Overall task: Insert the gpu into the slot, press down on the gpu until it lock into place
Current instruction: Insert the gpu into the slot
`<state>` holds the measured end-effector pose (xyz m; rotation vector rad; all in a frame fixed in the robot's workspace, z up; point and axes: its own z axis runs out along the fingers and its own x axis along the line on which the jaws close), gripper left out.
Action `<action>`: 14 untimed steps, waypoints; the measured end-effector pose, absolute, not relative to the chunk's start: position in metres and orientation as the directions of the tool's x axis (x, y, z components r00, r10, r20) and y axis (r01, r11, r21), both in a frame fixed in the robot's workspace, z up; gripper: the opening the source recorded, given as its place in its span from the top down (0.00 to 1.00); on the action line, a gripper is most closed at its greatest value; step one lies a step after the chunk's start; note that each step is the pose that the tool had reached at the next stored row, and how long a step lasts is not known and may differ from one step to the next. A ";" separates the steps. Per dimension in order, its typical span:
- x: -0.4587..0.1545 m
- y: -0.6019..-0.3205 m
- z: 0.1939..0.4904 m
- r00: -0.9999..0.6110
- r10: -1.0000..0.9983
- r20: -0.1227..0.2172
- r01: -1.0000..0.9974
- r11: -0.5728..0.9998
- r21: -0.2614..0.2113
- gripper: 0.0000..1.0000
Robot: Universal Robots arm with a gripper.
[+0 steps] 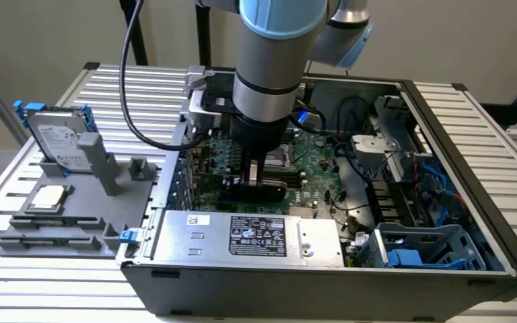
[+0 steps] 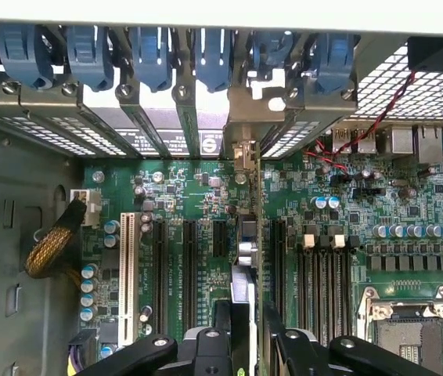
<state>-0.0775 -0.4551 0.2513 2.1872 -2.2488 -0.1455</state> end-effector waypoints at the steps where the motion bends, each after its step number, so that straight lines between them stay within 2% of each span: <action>1: -0.078 -0.455 0.252 -0.030 -0.998 -0.063 -0.997 0.026 0.068 0.73; 2: -0.078 -0.455 0.254 -0.030 -0.998 -0.062 -0.997 0.026 0.068 0.66; 10: -0.078 -0.455 0.288 -0.030 -0.998 -0.063 -0.997 0.026 0.068 0.66; 12: -0.078 -0.455 0.291 -0.030 -0.998 -0.062 -0.997 0.025 0.068 0.68; 14: -0.078 -0.455 0.291 -0.030 -0.998 -0.063 -0.997 0.025 0.068 0.81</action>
